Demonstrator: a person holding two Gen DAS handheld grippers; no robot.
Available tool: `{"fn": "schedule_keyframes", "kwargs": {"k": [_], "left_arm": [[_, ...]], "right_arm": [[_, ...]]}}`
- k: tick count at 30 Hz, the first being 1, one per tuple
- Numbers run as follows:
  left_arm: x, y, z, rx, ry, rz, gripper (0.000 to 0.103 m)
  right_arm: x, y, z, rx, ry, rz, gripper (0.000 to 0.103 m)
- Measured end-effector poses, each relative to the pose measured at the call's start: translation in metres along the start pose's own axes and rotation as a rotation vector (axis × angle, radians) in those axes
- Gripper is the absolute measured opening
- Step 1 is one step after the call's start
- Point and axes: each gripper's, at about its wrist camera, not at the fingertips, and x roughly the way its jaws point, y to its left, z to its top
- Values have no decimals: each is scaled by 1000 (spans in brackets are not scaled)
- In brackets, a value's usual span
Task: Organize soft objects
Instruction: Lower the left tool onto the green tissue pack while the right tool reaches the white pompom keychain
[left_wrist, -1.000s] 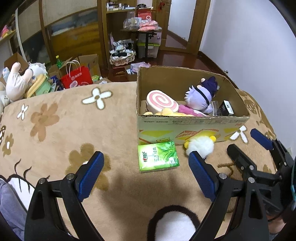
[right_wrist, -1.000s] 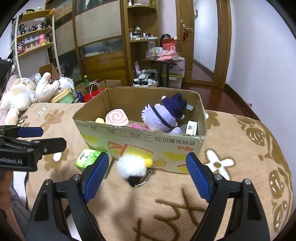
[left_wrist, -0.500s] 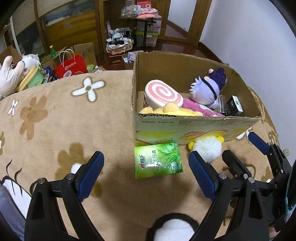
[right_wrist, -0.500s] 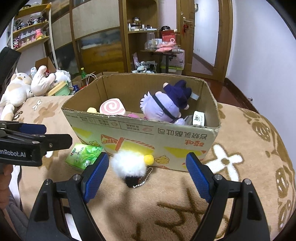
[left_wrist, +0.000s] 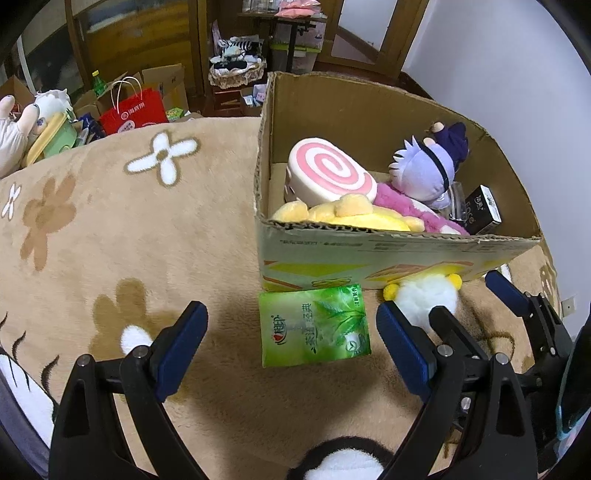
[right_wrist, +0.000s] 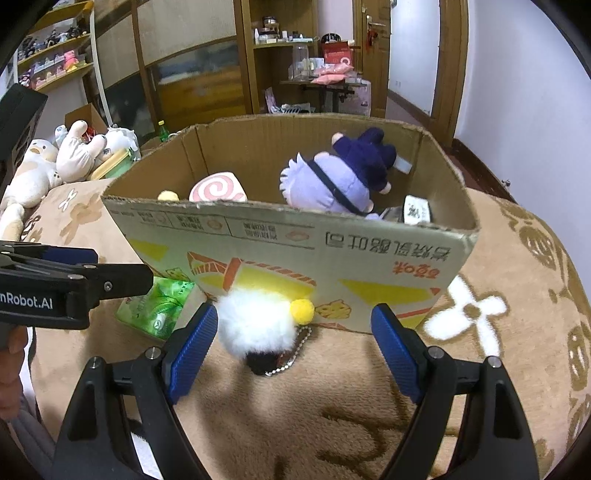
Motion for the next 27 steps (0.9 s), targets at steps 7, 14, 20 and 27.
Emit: {"fn": "schedule_keyframes", "kwargs": {"k": [7,14,20,27], "left_arm": [[15,-1,2,-6,35,-17,92],[29,-2,0,-16,81,-40,92],[37,-5,-1,-15,108,-58,92],[48,-6,3,-14,139,-58,91]], "right_arm": [[13,-2,-2,7,27,11,89],[23,-6,-5,22,60,32,89],[28,-5,-6,18,71,35,88],[37,-3,-7,32,102,77,63]]}}
